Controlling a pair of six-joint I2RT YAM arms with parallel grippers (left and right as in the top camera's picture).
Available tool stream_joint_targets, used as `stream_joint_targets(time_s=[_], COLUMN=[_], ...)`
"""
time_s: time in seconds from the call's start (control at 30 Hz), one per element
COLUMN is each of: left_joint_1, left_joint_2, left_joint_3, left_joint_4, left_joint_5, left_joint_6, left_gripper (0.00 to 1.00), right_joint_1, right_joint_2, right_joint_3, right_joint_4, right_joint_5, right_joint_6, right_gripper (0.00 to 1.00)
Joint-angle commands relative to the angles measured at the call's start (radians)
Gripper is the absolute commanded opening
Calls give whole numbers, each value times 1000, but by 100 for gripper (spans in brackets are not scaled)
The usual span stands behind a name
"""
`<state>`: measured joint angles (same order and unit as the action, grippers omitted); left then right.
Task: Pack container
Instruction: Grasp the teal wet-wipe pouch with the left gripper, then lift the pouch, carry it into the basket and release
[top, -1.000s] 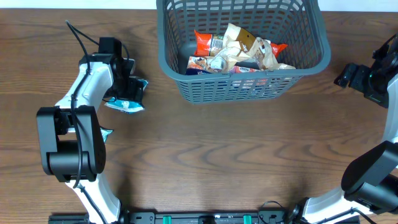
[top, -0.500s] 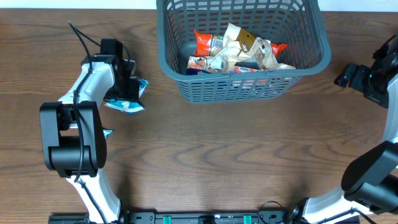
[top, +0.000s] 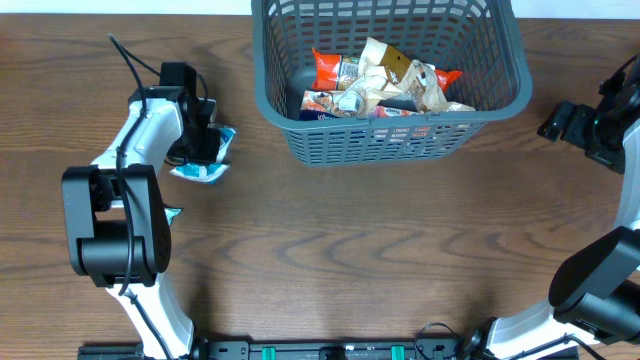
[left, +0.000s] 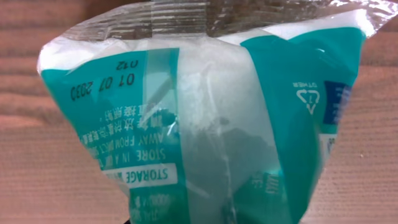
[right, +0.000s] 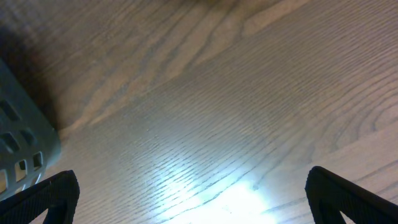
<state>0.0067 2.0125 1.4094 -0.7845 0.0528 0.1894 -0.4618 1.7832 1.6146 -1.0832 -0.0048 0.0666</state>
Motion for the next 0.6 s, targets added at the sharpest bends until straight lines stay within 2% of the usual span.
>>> stream_joint_targets(time_s=[0.0, 0.2, 0.3, 0.57], left_joint_1=[3, 3, 3, 2], left_joint_2=[-55, -266, -401, -695], left_joint_3=[-3, 12, 23, 29], left_joint_4=[-18, -18, -10, 81], left_joint_5=[8, 8, 8, 29], left_joint_6=[-35, -35, -53, -106], left_gripper=[10, 9, 6, 6], right_joint_1=[-6, -6, -6, -6], right_joint_2=[1, 1, 1, 1], right_joint_3=[-5, -5, -5, -5], right_joint_4=[-2, -2, -2, -3], right_joint_5=[-3, -3, -3, -4], right_joint_6=[-13, -13, -13, -12], right_gripper=[99, 99, 99, 99])
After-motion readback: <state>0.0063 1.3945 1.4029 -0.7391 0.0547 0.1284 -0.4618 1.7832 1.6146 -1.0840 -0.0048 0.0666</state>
